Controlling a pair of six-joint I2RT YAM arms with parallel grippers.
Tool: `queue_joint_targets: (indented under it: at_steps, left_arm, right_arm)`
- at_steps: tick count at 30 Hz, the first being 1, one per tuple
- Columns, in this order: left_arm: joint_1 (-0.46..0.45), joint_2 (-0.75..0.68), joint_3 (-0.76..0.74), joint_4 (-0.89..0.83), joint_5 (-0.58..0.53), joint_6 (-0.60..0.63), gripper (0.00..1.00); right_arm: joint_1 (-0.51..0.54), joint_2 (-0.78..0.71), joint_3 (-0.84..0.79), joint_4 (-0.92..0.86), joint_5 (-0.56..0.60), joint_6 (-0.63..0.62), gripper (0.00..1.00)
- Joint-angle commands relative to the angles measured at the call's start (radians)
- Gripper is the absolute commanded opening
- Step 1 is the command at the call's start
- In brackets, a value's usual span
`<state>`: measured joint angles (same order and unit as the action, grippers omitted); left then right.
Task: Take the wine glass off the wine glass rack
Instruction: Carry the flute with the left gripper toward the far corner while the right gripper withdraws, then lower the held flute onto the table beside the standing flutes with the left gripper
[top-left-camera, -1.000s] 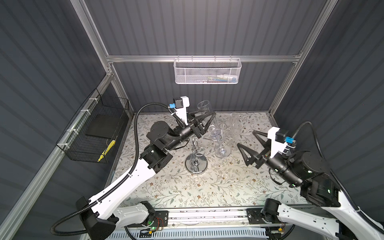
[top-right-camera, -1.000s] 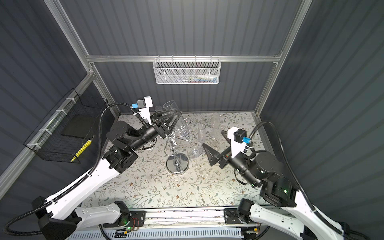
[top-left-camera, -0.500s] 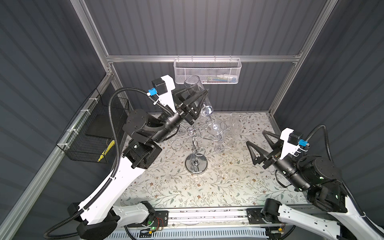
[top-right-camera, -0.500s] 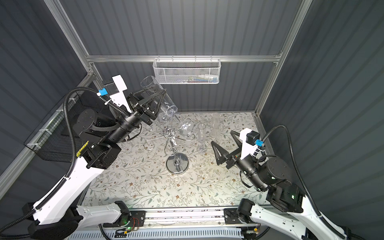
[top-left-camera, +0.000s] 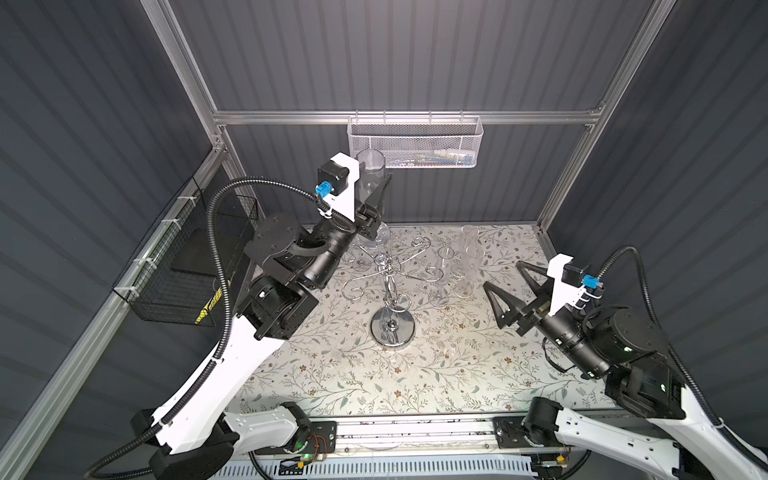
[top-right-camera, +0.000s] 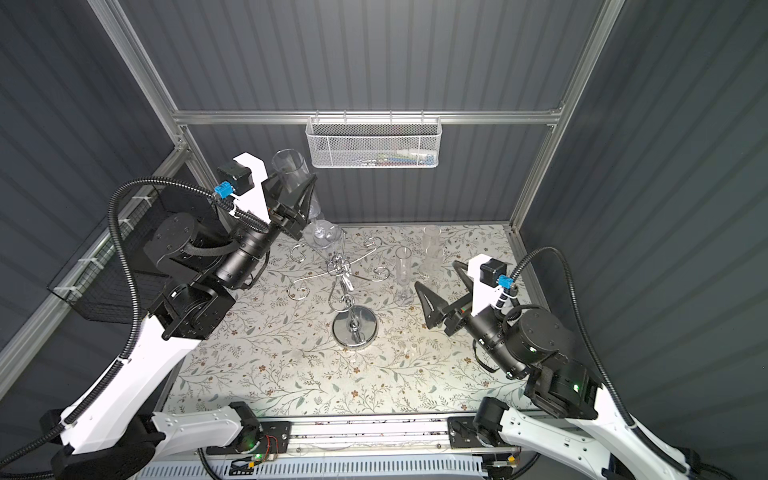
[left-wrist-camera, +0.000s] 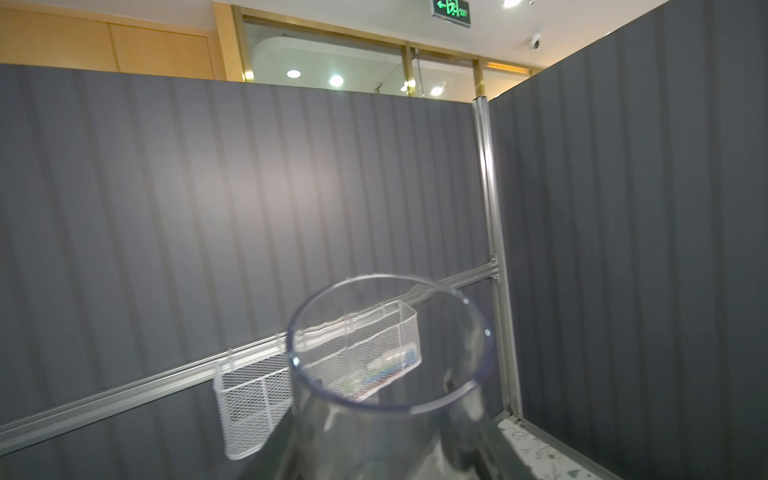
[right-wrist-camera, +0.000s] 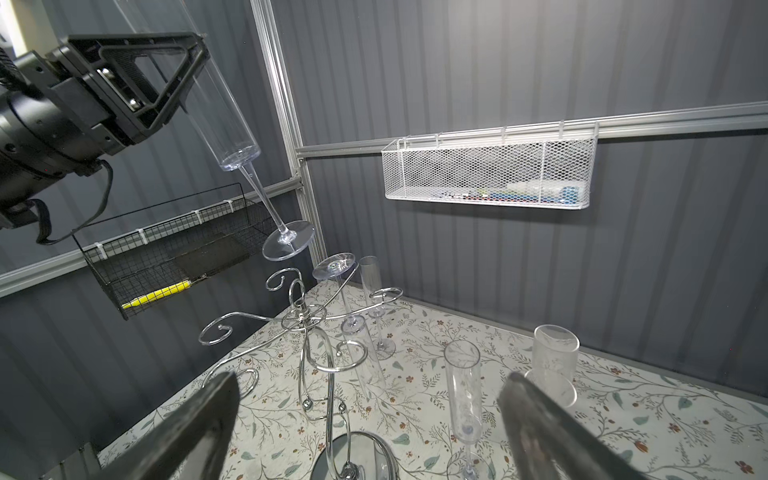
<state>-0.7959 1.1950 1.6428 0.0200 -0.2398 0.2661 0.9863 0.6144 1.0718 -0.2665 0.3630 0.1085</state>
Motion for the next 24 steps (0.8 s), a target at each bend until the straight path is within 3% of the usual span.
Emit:
queue_joint_targets:
  at_steps: [1, 12, 18, 24]
  left_arm:
    - [0.033, -0.026, 0.031, -0.006, -0.109, 0.110, 0.39]
    - [0.519, 0.081, 0.033, -0.063, 0.144, -0.162, 0.37]
    - [0.599, 0.120, -0.091, 0.007, 0.196, -0.231, 0.37]
    - [0.630, 0.114, -0.331, 0.186, 0.253, -0.307, 0.36]
  right_arm:
    - [0.003, 0.003, -0.004, -0.007, -0.001, 0.008, 0.99]
    - [0.003, 0.011, -0.004, -0.020, -0.007, 0.022, 0.99]
    - [0.003, -0.006, -0.001, -0.051, 0.021, 0.014, 0.99]
    - [0.003, -0.018, -0.021, -0.050, 0.068, -0.010, 0.99]
